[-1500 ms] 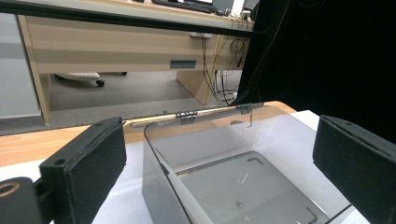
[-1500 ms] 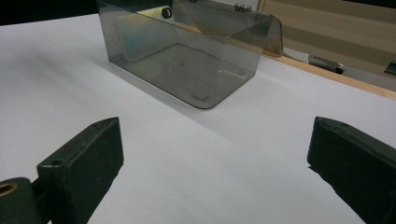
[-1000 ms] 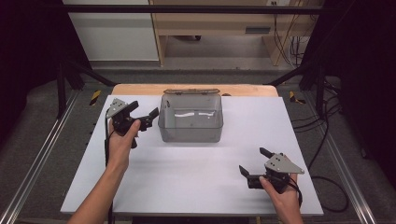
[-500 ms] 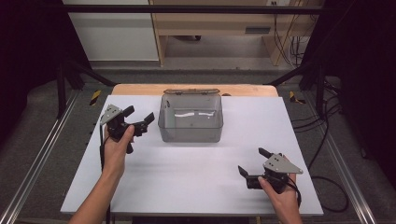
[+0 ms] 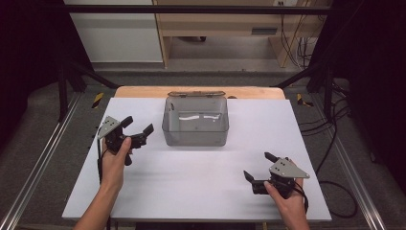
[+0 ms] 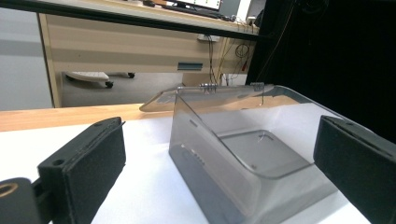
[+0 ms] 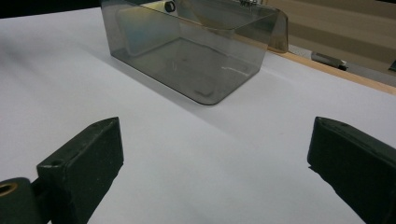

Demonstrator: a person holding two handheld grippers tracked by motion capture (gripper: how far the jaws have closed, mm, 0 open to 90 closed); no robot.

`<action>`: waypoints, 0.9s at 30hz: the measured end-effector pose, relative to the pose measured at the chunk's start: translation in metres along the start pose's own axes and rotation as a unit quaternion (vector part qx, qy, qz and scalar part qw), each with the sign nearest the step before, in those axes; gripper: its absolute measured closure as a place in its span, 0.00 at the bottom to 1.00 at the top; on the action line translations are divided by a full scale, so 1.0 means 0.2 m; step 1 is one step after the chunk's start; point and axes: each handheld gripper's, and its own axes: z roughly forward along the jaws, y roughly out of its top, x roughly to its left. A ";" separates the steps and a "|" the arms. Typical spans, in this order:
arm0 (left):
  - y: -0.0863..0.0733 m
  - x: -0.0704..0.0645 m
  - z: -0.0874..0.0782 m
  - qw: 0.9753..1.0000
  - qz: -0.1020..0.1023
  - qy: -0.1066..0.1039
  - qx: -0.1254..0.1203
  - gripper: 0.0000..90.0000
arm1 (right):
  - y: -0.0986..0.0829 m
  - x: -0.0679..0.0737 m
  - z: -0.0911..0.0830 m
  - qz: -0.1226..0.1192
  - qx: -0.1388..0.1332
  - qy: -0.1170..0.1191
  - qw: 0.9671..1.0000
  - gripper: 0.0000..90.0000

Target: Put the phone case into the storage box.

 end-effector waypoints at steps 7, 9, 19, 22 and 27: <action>-0.05 0.00 -0.06 1.000 0.007 -0.003 0.000 0.03 | 0.00 0.00 0.00 -0.001 0.002 0.001 1.000 0.05; -0.07 0.00 -0.08 1.000 0.011 -0.002 0.002 0.03 | 0.00 0.00 0.00 -0.001 0.002 0.001 1.000 0.05; -0.12 0.00 -0.16 1.000 0.020 -0.002 0.003 0.03 | 0.00 0.00 0.00 0.000 0.004 0.001 1.000 0.05; -0.13 0.00 -0.19 1.000 0.026 -0.003 0.005 0.03 | 0.00 0.01 0.01 -0.001 0.004 0.001 1.000 0.05; -0.14 -0.01 -0.22 0.999 0.045 -0.004 0.008 0.03 | 0.00 0.01 0.01 -0.002 0.004 0.001 1.000 0.05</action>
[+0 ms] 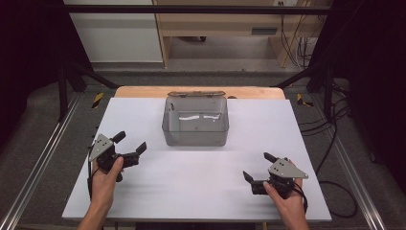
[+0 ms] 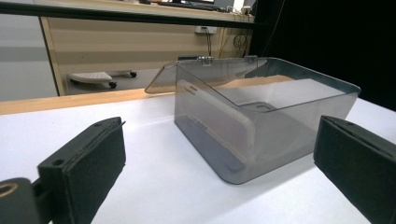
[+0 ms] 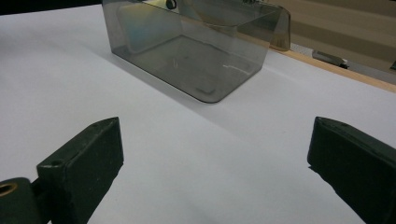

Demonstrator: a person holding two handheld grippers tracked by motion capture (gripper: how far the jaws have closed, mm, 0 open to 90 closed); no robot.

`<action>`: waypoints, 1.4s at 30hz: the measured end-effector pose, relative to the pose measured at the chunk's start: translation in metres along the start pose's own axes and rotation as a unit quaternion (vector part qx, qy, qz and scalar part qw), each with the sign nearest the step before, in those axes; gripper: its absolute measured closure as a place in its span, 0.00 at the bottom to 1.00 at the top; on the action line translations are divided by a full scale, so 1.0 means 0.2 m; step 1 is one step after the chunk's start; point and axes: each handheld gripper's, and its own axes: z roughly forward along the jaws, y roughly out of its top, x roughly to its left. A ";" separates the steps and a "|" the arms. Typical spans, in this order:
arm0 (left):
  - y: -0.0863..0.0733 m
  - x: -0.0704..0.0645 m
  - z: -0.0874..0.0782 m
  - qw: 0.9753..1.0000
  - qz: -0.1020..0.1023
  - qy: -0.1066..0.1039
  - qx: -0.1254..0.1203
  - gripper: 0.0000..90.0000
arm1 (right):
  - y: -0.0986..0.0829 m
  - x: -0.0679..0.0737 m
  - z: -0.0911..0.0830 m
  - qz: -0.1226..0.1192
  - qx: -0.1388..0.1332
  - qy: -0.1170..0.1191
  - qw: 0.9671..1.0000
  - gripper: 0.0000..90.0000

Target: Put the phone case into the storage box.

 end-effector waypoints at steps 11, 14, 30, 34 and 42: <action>0.00 -0.02 -0.08 1.000 0.018 0.002 -0.003 0.03 | 0.00 0.00 0.00 0.000 0.001 0.000 1.000 0.05; 0.00 -0.03 -0.10 1.000 0.027 0.003 -0.002 0.02 | 0.00 0.00 0.00 -0.001 0.001 0.001 1.000 0.05; 0.04 -0.02 -0.19 0.999 0.049 0.011 -0.011 0.02 | 0.00 0.00 0.00 -0.001 0.003 0.001 1.000 0.05; 0.05 -0.01 -0.22 0.999 0.049 0.013 -0.015 0.02 | 0.00 0.00 0.00 -0.002 0.003 0.001 1.000 0.05; 0.05 0.00 -0.26 0.999 0.042 0.016 -0.021 0.02 | 0.00 0.01 0.00 -0.003 0.004 0.001 1.000 0.05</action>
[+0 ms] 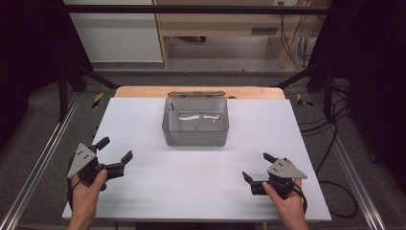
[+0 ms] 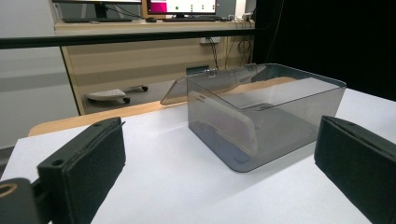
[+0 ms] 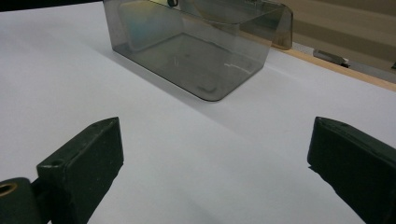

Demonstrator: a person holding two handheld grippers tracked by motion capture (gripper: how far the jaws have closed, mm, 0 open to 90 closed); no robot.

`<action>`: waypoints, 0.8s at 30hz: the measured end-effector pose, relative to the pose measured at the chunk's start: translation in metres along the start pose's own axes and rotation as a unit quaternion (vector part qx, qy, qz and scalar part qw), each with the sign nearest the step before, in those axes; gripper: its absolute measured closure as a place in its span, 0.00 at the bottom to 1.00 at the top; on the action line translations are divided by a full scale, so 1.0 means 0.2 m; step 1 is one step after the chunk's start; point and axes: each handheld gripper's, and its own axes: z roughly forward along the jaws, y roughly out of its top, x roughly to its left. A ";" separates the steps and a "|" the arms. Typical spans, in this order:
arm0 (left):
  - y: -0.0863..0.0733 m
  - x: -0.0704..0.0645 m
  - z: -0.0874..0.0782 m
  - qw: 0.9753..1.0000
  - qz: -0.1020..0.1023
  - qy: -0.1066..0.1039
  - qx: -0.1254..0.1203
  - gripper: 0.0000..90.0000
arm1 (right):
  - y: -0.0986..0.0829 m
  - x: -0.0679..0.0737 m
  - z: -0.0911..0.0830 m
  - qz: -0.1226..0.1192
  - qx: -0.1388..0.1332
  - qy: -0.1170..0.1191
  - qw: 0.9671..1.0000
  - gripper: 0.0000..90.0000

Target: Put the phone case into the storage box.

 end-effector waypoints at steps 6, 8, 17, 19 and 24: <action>-0.03 0.02 -0.02 1.000 -0.008 0.003 -0.005 0.02 | 0.00 0.00 0.00 0.000 0.000 0.000 1.000 0.05; -0.04 0.02 -0.03 1.000 -0.013 0.004 -0.007 0.02 | 0.00 0.00 0.00 0.000 0.000 -0.001 1.000 0.05; -0.06 0.02 -0.05 1.000 -0.014 -0.003 -0.013 0.02 | -0.01 -0.01 0.00 0.001 0.001 -0.002 1.000 0.05; -0.07 0.02 -0.05 1.000 -0.014 -0.007 -0.013 0.02 | -0.01 -0.01 0.00 0.000 0.001 -0.002 1.000 0.05; -0.08 0.00 -0.05 1.000 -0.013 -0.015 -0.009 0.02 | -0.01 -0.01 0.00 0.002 0.000 -0.001 1.000 0.05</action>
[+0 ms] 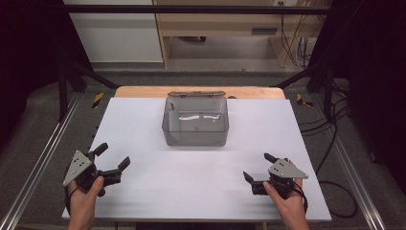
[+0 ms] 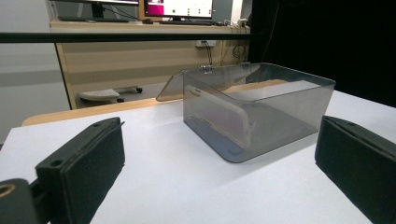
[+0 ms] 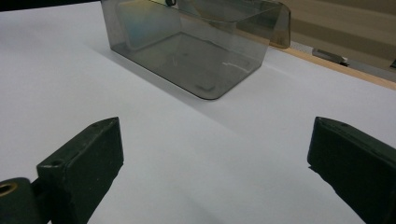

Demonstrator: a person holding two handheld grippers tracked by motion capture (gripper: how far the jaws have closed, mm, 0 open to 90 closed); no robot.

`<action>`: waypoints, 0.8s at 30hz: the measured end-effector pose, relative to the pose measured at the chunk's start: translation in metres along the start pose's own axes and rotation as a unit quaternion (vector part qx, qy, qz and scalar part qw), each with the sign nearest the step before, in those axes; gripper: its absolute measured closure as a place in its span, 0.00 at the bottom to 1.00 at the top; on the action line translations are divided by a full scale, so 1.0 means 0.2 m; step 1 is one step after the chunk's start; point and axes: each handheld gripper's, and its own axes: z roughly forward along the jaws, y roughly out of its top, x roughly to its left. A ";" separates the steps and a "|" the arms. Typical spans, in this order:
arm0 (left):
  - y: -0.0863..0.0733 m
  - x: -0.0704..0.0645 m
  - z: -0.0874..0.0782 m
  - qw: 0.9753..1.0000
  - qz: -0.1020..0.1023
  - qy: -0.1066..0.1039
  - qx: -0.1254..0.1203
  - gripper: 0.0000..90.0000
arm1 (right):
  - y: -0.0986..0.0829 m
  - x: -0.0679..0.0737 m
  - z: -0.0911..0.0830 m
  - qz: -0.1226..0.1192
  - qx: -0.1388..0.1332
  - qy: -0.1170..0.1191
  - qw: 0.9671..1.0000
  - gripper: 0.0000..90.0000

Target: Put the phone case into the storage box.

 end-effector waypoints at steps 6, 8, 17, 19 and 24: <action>0.00 -0.01 0.00 1.000 0.002 -0.005 0.000 0.02 | 0.00 -0.01 0.00 0.005 -0.001 0.000 1.000 0.05; -0.01 -0.02 0.01 1.000 0.003 -0.007 0.003 0.02 | -0.01 -0.01 0.00 0.006 -0.001 0.000 1.000 0.05; -0.03 -0.03 0.02 1.000 0.008 -0.018 0.014 0.02 | -0.01 -0.02 -0.01 0.015 -0.007 0.002 1.000 0.04; -0.04 -0.03 0.02 1.000 0.005 -0.019 0.017 0.02 | -0.01 -0.03 -0.01 0.018 -0.010 0.001 1.000 0.04; -0.06 -0.04 0.04 0.999 -0.003 -0.027 0.022 0.02 | -0.02 -0.04 -0.02 0.029 -0.020 -0.002 0.999 0.04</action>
